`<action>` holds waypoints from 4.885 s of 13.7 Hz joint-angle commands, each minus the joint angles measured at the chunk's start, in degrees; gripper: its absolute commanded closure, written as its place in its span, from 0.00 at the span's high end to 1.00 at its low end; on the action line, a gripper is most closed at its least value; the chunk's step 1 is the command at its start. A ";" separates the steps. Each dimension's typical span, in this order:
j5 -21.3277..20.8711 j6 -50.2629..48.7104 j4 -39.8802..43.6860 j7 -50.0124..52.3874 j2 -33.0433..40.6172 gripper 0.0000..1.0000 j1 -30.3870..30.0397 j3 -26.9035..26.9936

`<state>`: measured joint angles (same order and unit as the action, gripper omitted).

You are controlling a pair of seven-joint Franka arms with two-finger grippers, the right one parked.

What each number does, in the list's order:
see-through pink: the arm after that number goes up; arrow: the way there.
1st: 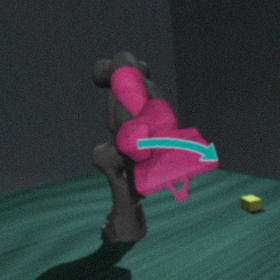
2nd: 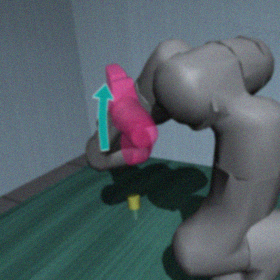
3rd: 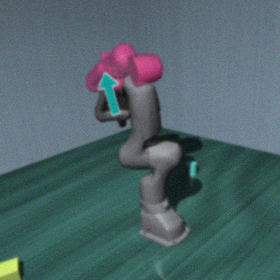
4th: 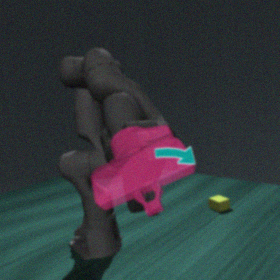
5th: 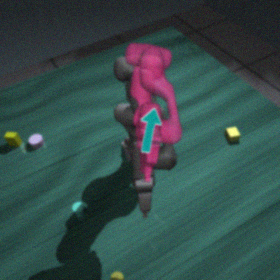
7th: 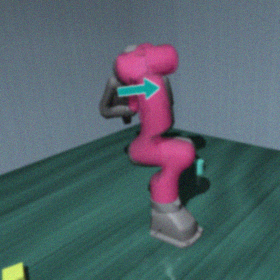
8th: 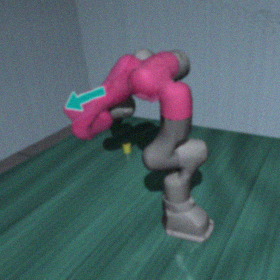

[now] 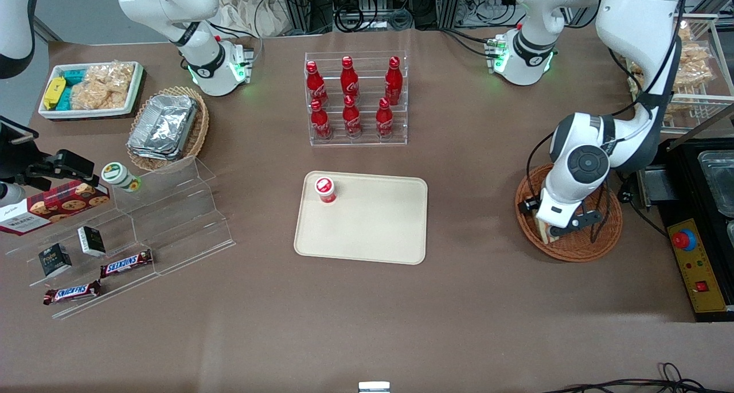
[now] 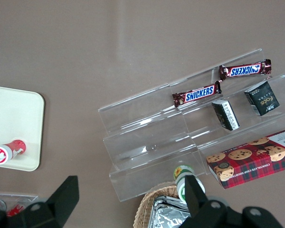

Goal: Place sandwich from basket to tray

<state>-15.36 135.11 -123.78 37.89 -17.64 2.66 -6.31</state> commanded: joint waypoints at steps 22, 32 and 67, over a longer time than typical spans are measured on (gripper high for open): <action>7.17 -62.15 49.85 3.40 7.35 0.00 6.05 -14.77; 4.30 -45.93 48.73 25.74 -7.04 0.00 11.57 -27.00; 7.69 -43.88 39.16 10.06 7.68 1.00 -2.49 -16.58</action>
<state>-11.31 90.67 -77.95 54.62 -16.33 -0.75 -28.07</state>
